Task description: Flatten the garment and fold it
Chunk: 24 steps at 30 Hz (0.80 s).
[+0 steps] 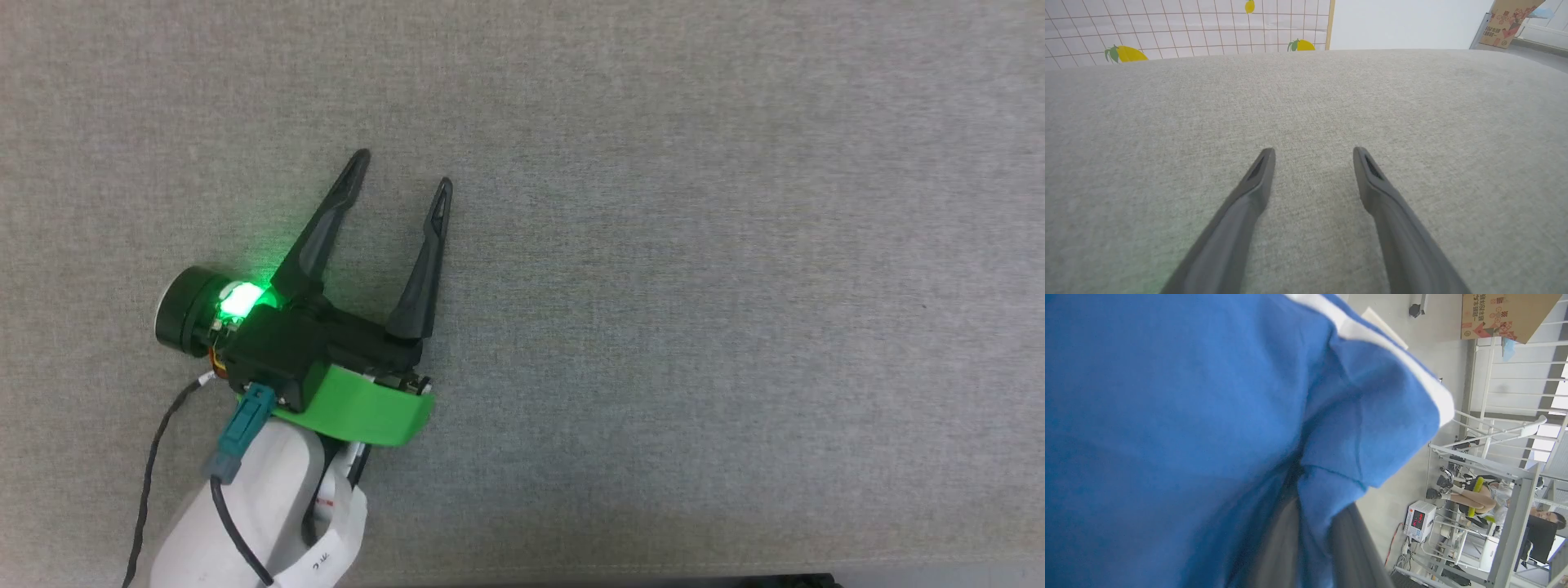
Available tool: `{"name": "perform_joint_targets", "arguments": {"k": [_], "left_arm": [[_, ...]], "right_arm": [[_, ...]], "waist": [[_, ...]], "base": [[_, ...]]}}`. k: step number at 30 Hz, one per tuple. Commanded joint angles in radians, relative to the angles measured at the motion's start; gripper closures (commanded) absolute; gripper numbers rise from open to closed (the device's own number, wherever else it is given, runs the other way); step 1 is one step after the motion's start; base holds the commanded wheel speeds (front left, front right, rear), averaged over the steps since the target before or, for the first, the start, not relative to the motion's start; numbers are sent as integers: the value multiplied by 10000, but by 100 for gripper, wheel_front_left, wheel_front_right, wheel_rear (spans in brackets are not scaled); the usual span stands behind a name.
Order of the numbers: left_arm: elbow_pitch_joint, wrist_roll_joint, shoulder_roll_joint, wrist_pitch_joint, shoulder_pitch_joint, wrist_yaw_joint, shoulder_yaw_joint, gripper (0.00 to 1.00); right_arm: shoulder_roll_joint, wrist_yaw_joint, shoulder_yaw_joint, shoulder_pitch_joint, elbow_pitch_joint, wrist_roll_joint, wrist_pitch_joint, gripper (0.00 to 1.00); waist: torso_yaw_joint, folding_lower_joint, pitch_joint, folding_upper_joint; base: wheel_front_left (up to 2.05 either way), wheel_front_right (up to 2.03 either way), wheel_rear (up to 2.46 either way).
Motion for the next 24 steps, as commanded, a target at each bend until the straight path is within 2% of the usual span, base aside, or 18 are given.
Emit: {"name": "perform_joint_targets", "arguments": {"k": [1, 2, 3, 4, 13, 15, 21, 24], "left_arm": [[237, 125, 144, 0, -24, -60, 66, 0], [254, 126, 140, 0, -26, -65, 69, 0], [275, 124, 132, -1, -25, -68, 73, 0], [311, 121, 116, -1, -25, -72, 73, 0], [852, 82, -170, -1, 151, -94, 128, 0], [1058, 59, -231, -1, 333, -76, 194, 0], [1562, -20, -218, -1, 886, -45, 416, 0], [1834, -203, -226, 0, 1161, 178, 696, 0]], "right_arm": [[104, -19, -139, -144, 137, -187, -144, 100], [167, -19, -225, -202, 239, -312, -213, 96], [209, -19, -277, -253, 288, -416, -282, 67], [268, -19, -361, -332, 344, -521, -368, 0], [660, -19, -239, -897, 269, -968, -860, 0], [954, -19, -316, -1318, 126, -677, -1012, 0], [1796, -19, 527, -2149, -767, -194, -1557, 0], [2449, -19, 885, -2500, -1344, 622, -1866, 0]], "waist": [[103, 0, 124, -1], [114, 0, 109, -1], [118, 0, 87, -1], [125, 0, 40, -1], [73, 0, -1156, -1], [6, 0, -1706, -1], [-30, 0, -3196, -1], [30, 0, -3919, -1]], "base": [[0, 0, 0], [0, 0, 0], [0, 0, 0], [0, 0, 0], [0, 0, 0], [0, 0, 0], [0, 0, 0], [0, 0, 0]]}}
